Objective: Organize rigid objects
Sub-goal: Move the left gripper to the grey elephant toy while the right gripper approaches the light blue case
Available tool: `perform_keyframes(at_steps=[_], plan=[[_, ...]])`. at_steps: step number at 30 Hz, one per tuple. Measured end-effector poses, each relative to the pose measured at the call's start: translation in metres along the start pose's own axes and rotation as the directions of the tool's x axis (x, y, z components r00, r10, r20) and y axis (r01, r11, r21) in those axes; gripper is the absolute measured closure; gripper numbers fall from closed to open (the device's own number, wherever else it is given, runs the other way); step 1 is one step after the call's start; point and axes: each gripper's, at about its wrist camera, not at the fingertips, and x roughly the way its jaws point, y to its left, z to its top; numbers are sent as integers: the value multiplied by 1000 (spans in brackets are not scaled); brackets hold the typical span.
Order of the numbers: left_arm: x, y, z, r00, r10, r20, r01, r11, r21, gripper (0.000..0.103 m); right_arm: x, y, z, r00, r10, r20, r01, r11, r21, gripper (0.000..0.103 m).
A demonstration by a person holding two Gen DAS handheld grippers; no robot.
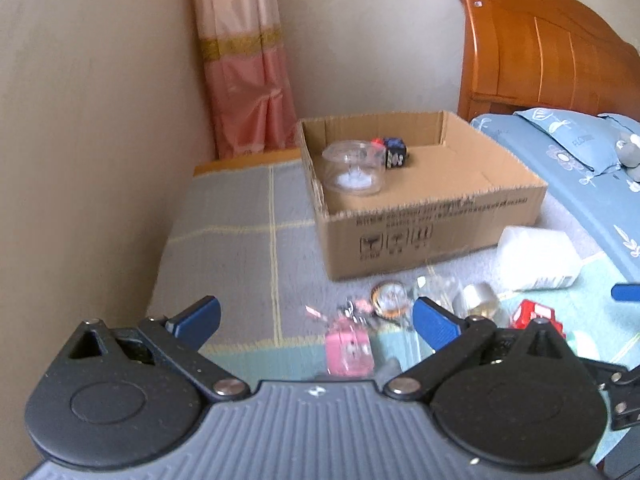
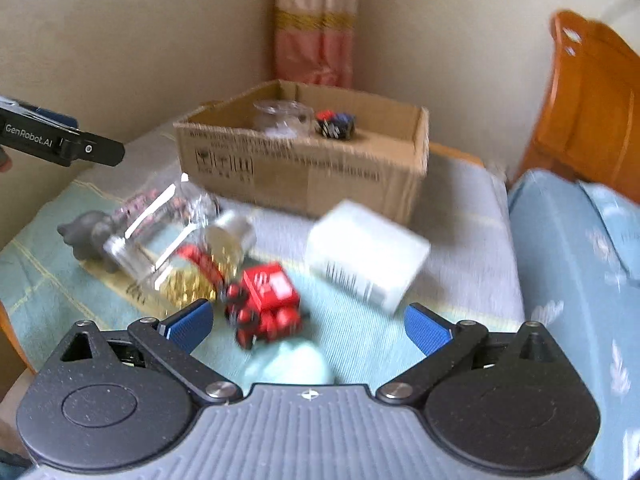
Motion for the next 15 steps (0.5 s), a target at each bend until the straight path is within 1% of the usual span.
perform_keyframes(at_steps=[2, 5, 9, 11, 12, 15], plan=[[3, -1, -5, 1000, -7, -16, 6, 1000, -14, 1, 3, 2, -10, 1000, -19, -14, 19, 999, 26, 0], [6, -4, -12, 999, -1, -34, 1, 1000, -10, 1, 11, 2, -22, 998, -37, -50, 40, 997, 70, 0], [12, -6, -20, 999, -9, -53, 8, 1000, -10, 1, 18, -1, -29, 997, -13, -74, 21, 994, 106, 0], [16, -6, -26, 998, -9, -70, 8, 1000, -17, 1, 23, -1, -31, 995, -6, -101, 18, 993, 114, 0], [18, -6, -28, 997, -7, -78, 6, 1000, -17, 1, 24, 1, -31, 995, -23, -99, 32, 995, 99, 0], [18, -2, -33, 997, -23, -70, 20, 999, -43, 1, 25, 2, -33, 996, -20, -88, 29, 995, 100, 0]])
